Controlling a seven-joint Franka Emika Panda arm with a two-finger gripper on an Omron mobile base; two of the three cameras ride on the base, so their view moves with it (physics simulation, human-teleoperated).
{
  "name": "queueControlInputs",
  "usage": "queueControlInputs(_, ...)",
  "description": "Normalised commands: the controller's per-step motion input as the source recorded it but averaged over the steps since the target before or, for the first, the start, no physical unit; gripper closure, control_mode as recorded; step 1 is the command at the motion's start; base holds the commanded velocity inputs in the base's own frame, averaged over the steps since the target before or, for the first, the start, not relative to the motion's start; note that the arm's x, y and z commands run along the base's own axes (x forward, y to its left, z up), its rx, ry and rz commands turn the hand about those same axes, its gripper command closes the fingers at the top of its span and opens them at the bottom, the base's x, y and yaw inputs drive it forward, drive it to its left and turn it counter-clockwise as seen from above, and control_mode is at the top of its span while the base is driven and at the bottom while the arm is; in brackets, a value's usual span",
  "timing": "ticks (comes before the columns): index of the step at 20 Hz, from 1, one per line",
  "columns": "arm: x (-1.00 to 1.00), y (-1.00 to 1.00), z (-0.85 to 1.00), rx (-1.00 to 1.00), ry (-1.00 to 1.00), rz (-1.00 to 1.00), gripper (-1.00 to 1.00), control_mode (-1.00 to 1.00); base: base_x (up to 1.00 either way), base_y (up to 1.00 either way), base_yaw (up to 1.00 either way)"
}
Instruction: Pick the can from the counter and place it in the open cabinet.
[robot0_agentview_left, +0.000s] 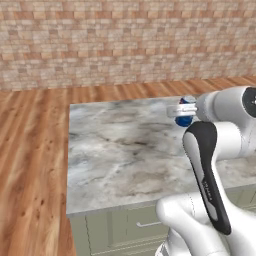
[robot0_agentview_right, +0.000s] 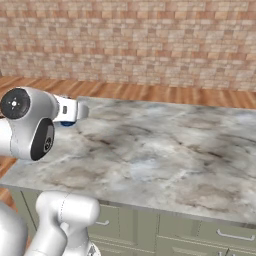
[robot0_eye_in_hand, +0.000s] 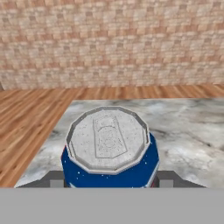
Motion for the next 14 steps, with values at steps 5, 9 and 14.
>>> queueControlInputs(5, -0.28, 0.0, 0.0, 0.0, 0.0, -0.01, 1.0, -1.0, 0.0, 0.0, 0.0)
queueControlInputs(9, -0.18, 0.0, 0.0, 0.0, 0.0, -0.01, 1.0, -1.0, 0.0, 0.0, 0.0)
queueControlInputs(14, -0.01, 0.0, 0.0, 0.0, 0.0, 0.0, 1.0, -1.0, 0.0, 0.0, 0.0)
